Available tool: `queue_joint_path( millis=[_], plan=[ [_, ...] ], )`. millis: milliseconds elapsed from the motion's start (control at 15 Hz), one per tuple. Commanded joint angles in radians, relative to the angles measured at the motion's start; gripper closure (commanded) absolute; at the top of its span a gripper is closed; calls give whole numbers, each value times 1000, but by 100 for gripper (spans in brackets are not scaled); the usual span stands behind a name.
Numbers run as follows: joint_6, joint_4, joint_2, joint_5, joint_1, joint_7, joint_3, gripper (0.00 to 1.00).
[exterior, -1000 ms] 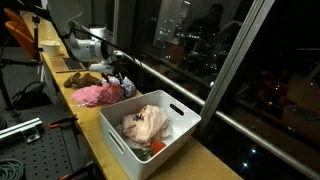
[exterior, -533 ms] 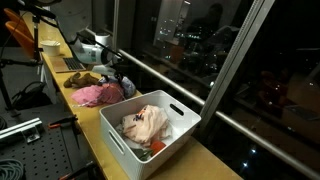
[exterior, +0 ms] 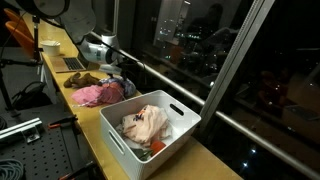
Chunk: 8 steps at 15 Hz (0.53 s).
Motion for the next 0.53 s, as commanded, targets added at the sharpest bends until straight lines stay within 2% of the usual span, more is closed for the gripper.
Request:
queue_joint_path(
  millis=[0,333,400,467],
  plan=[
    [-28,84,65,48,-9,-59,16,0],
    [-29,130,148,88,-12,-88,42,0],
    [-29,135,160,93,-14,-93,47,25],
    [-31,144,171,98,-15,-99,49,26]
  ],
)
